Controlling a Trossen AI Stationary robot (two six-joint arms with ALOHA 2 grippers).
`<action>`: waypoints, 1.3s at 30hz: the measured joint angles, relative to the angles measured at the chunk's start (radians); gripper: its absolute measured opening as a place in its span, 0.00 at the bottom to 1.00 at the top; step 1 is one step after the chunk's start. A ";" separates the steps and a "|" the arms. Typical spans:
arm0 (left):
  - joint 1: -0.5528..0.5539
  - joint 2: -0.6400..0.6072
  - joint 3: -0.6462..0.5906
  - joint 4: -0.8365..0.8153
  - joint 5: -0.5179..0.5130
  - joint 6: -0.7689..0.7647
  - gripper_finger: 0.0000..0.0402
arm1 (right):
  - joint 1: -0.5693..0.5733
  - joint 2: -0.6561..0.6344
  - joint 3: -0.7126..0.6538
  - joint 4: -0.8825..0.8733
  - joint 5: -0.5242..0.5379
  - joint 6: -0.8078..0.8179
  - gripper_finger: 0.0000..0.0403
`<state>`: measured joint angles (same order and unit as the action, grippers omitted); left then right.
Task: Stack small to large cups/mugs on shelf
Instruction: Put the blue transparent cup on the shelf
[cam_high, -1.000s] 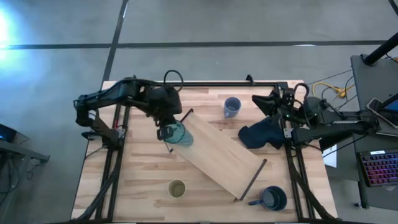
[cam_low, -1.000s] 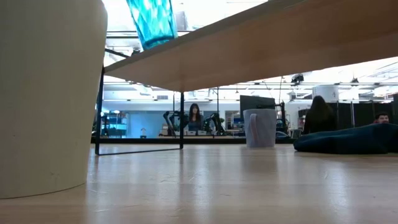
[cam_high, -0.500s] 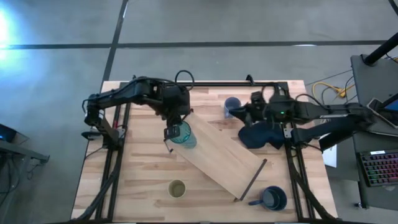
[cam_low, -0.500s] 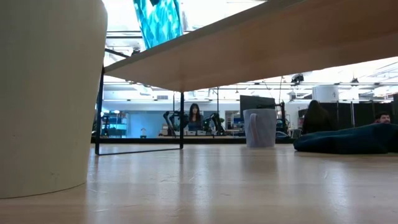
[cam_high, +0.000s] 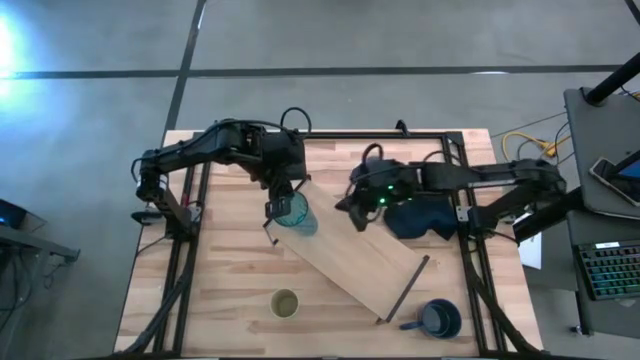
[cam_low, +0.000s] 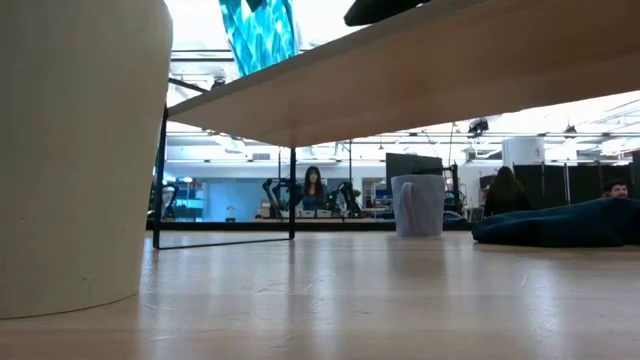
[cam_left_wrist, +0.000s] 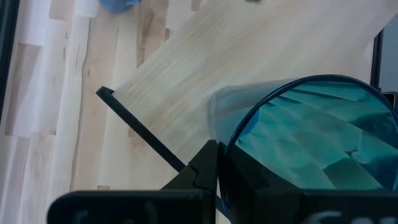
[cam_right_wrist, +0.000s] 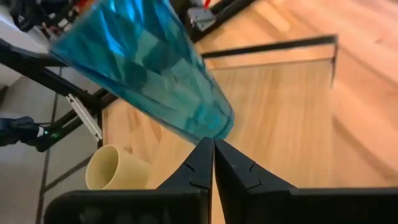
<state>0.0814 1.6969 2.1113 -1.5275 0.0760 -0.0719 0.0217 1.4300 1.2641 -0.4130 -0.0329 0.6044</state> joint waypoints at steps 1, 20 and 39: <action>0.000 -0.001 0.000 0.000 -0.001 0.000 0.00 | 0.000 0.017 0.007 -0.006 -0.005 0.012 0.02; 0.004 -0.001 0.003 0.000 0.037 -0.002 0.00 | -0.002 0.172 0.024 0.075 -0.053 0.184 0.02; 0.004 0.001 -0.005 0.035 0.037 -0.026 0.15 | -0.002 0.177 0.023 0.080 -0.056 0.200 0.02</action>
<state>0.0856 1.6974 2.1067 -1.4929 0.1131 -0.0975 0.0196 1.6075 1.2873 -0.3330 -0.0893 0.8045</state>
